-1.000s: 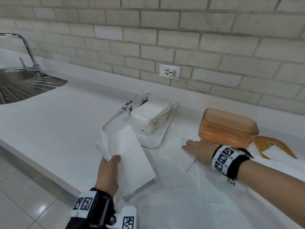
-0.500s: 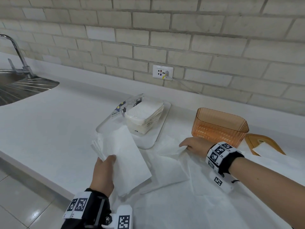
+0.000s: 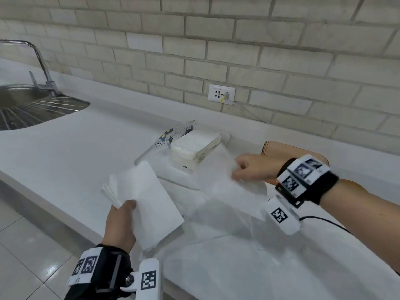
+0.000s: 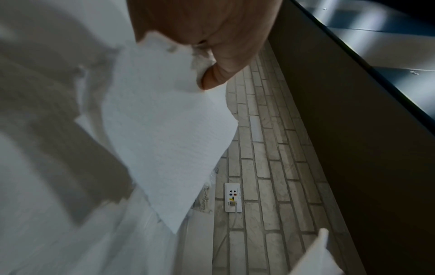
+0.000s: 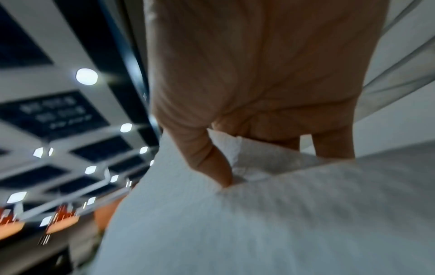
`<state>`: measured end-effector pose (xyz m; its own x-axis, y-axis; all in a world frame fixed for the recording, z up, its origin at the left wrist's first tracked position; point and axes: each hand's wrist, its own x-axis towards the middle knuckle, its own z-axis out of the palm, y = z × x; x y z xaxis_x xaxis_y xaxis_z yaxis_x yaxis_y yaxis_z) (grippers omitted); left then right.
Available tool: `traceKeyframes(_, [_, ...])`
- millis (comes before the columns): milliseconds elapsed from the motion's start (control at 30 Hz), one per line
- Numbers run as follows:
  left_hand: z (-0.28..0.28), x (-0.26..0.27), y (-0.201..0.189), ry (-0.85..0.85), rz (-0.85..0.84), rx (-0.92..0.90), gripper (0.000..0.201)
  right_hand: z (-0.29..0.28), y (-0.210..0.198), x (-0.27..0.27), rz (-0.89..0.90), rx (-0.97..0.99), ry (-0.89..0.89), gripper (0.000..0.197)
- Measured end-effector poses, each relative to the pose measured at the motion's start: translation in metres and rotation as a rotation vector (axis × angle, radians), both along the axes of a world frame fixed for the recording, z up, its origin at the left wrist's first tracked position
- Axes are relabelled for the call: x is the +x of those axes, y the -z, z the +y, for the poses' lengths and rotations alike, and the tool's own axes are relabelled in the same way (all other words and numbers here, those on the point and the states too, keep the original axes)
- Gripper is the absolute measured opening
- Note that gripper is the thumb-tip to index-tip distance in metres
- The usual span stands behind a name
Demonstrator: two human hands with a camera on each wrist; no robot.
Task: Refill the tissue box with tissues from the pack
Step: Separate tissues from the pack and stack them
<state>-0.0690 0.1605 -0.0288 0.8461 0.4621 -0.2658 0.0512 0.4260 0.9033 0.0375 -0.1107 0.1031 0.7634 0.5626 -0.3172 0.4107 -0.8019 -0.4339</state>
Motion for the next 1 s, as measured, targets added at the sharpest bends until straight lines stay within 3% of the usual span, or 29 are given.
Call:
traceKeyframes(100, [0.003, -0.007, 0.000, -0.015, 0.004, -0.007, 0.025, 0.029, 0.036, -0.004, 0.061, -0.210, -0.173, 0.015])
traceKeyframes(267, [0.022, -0.017, 0.004, -0.067, 0.020, 0.005, 0.034, 0.060, 0.090, 0.003, -0.103, -0.527, -0.307, 0.031])
traceKeyframes(333, [0.029, -0.021, 0.004, -0.085, 0.015, -0.008, 0.034, 0.063, 0.099, 0.007, -0.181, -0.569, -0.322, 0.040])
traceKeyframes(500, [0.036, -0.027, 0.011, -0.125, 0.040, -0.018, 0.038, 0.060, 0.107, 0.011, -0.172, -0.431, -0.222, 0.058])
traceKeyframes(600, [0.036, -0.028, 0.014, -0.130, 0.054, -0.015, 0.038, 0.061, 0.108, 0.011, -0.144, -0.464, -0.216, 0.053])
traceKeyframes(700, [0.036, -0.027, 0.016, -0.122, 0.078, -0.016, 0.038, 0.060, 0.111, 0.012, -0.130, -0.423, -0.191, 0.022])
traceKeyframes(767, [0.036, -0.027, 0.017, -0.122, 0.087, -0.013, 0.039, 0.057, 0.113, 0.012, -0.090, -0.321, -0.119, 0.028])
traceKeyframes(933, [0.036, -0.031, 0.020, -0.091, 0.064, -0.036, 0.034, 0.048, 0.075, 0.017, -0.071, -0.144, -0.068, 0.036])
traceKeyframes(1000, [0.037, -0.033, 0.022, -0.093, 0.066, -0.055, 0.034, 0.045, 0.047, 0.019, -0.025, 0.059, -0.047, 0.026])
